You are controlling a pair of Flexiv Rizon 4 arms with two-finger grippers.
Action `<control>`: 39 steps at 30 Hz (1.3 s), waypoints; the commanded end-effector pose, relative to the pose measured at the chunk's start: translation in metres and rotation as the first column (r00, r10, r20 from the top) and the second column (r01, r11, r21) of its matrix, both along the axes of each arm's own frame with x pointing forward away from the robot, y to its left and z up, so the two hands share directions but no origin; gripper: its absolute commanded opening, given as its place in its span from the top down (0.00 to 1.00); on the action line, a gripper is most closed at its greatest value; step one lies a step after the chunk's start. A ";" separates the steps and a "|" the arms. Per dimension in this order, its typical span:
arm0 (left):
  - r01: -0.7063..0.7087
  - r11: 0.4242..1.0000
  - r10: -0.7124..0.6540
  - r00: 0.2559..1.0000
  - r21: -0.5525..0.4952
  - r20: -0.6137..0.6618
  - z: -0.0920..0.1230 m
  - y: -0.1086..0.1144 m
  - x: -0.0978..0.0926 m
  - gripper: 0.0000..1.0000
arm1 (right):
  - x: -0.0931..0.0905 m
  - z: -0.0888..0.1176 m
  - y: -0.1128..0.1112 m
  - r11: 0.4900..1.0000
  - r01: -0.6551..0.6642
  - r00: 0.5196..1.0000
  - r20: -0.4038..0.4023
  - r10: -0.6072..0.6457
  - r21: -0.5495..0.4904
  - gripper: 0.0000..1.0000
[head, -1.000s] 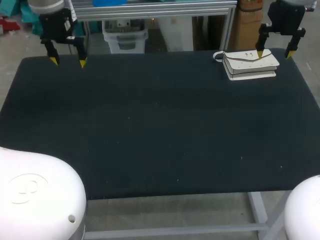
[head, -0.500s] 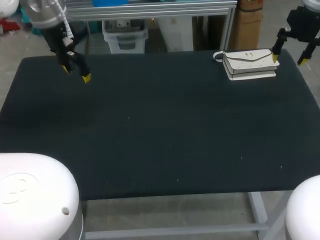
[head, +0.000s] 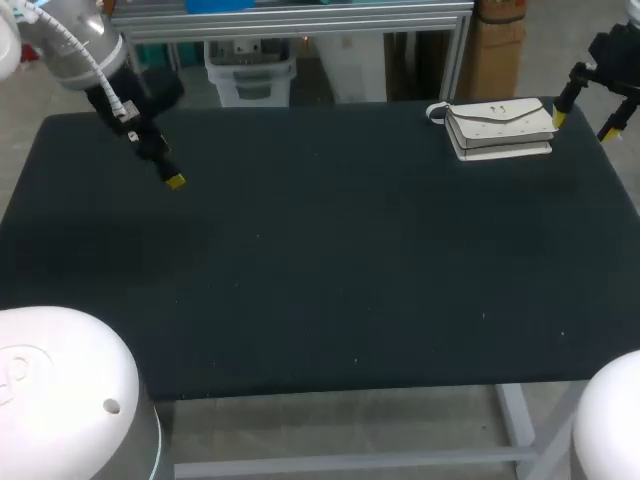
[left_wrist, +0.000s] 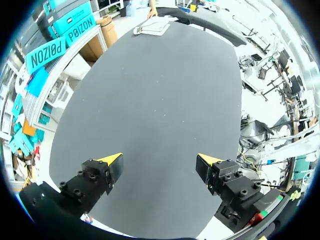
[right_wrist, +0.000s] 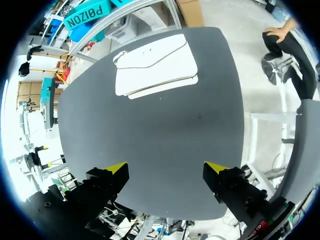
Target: Pick up the bag, open it, inspect its contents, close it, and place it on the opposite side
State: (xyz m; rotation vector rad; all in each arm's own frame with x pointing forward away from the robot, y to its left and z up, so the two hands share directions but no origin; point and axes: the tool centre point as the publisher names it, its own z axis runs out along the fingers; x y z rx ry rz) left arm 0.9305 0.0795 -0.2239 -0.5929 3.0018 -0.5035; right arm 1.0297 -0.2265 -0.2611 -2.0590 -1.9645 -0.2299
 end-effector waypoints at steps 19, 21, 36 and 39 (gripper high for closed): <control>0.208 0.943 -0.167 0.971 -0.259 0.171 -0.012 -0.015 0.003 0.00 | 0.012 -0.010 -0.001 0.999 0.022 0.997 -0.080 -0.018 0.044 0.00; 0.235 0.939 -0.190 0.963 -0.250 0.191 -0.014 -0.021 0.005 0.00 | 0.016 -0.015 -0.001 0.996 0.053 0.995 -0.091 -0.047 0.066 0.00; 0.370 0.898 -0.322 0.922 -0.239 0.217 -0.027 -0.040 0.022 0.00 | 0.048 -0.041 -0.019 0.983 0.099 0.994 0.019 -0.103 0.152 0.00; 0.385 0.891 -0.339 0.916 -0.238 0.215 -0.028 -0.042 0.024 0.00 | 0.056 -0.041 -0.024 0.984 0.073 0.993 0.085 -0.087 0.160 0.00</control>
